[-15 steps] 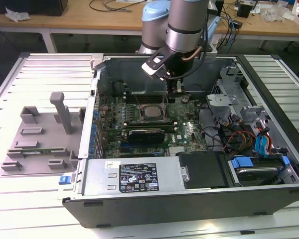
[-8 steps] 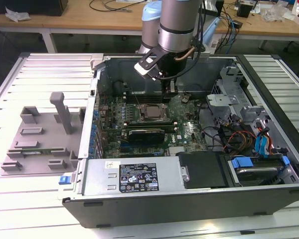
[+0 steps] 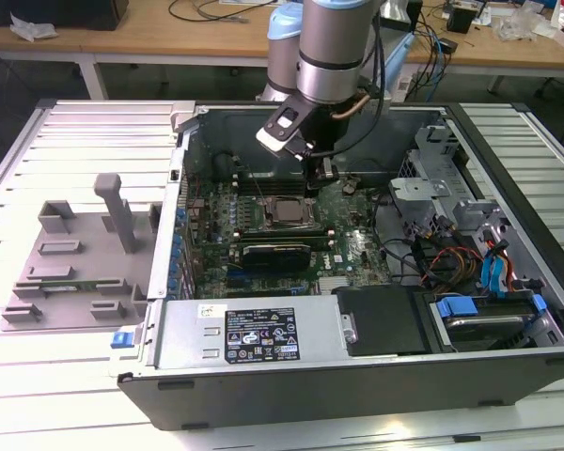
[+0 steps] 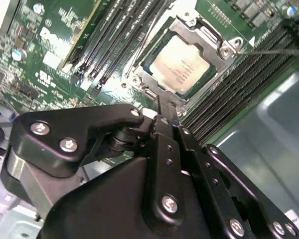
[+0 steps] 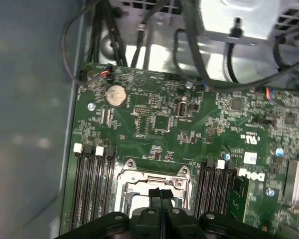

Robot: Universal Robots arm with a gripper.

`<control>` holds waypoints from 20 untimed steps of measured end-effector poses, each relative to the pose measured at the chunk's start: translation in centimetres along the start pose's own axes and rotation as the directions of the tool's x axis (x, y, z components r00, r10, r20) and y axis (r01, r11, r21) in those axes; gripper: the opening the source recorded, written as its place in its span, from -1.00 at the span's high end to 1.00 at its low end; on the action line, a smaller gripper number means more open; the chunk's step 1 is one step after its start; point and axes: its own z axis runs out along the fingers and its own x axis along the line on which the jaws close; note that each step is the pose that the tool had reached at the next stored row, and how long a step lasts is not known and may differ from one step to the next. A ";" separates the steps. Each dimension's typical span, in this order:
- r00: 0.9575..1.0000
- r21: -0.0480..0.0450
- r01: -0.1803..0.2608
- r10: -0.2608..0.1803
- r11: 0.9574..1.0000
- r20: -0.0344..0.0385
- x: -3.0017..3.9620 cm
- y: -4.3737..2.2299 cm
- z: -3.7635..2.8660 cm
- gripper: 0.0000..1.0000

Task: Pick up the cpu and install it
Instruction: 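Close the cpu cover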

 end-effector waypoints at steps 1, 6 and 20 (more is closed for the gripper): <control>0.999 -0.001 0.041 -0.041 0.999 0.000 0.00 0.00 0.07 0.79; 0.981 -0.003 0.192 -0.192 0.981 0.004 0.00 0.00 0.25 0.79; 0.804 -0.005 0.594 -0.594 0.804 0.017 0.01 0.00 0.41 0.79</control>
